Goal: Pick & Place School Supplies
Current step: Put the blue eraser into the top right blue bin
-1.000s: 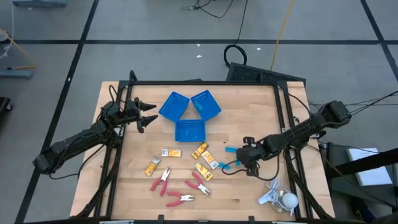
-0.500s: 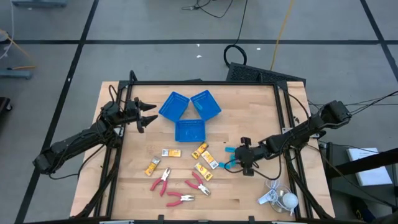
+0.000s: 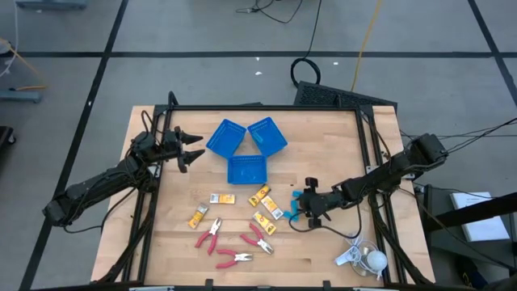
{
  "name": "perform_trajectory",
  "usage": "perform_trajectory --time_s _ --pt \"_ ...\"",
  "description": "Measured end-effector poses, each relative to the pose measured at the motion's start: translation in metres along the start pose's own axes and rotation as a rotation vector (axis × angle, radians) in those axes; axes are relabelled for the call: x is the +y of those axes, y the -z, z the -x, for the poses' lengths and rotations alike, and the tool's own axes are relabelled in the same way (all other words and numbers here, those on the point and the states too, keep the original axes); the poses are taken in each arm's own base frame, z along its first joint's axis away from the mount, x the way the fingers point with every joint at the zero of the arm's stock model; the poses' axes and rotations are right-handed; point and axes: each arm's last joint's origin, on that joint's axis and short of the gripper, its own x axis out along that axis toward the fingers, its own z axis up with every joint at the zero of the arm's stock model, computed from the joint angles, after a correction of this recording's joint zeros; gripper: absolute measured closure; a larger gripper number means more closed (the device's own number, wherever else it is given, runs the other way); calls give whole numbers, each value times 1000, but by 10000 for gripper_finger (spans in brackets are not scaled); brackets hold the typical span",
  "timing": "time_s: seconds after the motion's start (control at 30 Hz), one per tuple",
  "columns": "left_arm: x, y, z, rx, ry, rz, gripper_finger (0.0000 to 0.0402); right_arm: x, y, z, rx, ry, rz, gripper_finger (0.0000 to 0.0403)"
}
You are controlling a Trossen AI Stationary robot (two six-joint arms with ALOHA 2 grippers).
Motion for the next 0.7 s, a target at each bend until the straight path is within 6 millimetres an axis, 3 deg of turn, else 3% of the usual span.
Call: perform_trajectory --time_s 0.4,0.7 --pt "0 0 0 0 0 0 108 0 -8 2 2 3 -55 243" --pt "0 0 0 0 0 0 107 -12 -15 3 149 71 -68 243"
